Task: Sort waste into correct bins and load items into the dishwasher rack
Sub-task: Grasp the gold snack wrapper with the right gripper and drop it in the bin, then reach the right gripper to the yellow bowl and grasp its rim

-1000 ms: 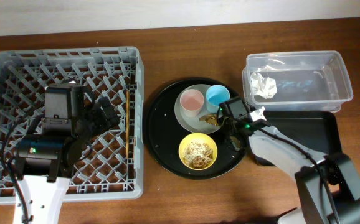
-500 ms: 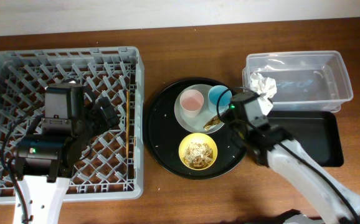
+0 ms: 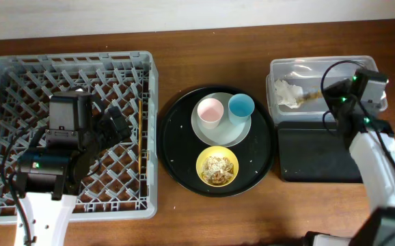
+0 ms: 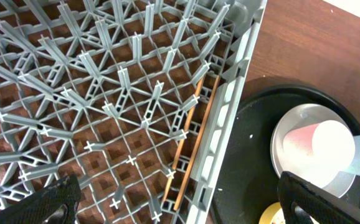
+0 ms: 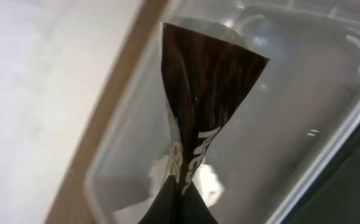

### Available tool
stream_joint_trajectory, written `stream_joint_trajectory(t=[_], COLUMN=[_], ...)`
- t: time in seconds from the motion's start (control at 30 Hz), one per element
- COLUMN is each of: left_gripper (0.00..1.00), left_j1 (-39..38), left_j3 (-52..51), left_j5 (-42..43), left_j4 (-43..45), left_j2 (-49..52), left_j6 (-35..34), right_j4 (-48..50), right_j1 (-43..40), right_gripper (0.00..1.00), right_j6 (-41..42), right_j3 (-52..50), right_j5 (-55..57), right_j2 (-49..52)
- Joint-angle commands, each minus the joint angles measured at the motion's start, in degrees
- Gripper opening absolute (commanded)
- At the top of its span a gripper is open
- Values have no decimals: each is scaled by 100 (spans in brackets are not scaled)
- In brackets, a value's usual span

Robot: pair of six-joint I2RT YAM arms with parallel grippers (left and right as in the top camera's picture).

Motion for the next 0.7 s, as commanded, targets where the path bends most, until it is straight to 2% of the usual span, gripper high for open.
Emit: stream_joint_trajectory(t=[0.0,0.03,0.1,0.13,0.2,0.23,0.33,0.37,0.5,0.63,0.67], left_gripper=[99,99,99,99,99,99,99,99,99,99,99], left_j1=[20,20,20,20,20,20,20,20,20,24,24], left_j3=[26,26,26,26,26,26,26,26,26,26,26], left_j5=[17,17,17,17,17,17,17,17,17,17,17], left_j4=[2,2,2,2,2,2,2,2,2,2,2], left_j2=[-66,-66,-66,-66,-66,-66,-66,-66,-66,-66,-66], left_j6=[-48,-48,-48,-48,-48,-50,-50,-48,-50,-50,-50], right_j4=[201,260,170,-173,-1340,-1882,-3351,-3735,-4885,-5016,-5010], right_j1=[-74,-83,-81,-81,-63,-61,170,376,1906,4105,4522], right_gripper=[55,85,99,99,99,93,66,62,61,62,67], right_j6=[-66,-116,-990,-1244,-1292,-1545,-2275,-2573,-3283,-3296,-3296], right_j3=[76,79,278,444,855,1010,1084,1084,1082,1073,1071], right_j5=[-92,-136,-1204,-1814,-2304,-2583,-3202,-3200,-2793,-1473,-1414], right_j2=[407,433,260,122,-240,-452,-1261,-1458,-1768,-1602,-1530])
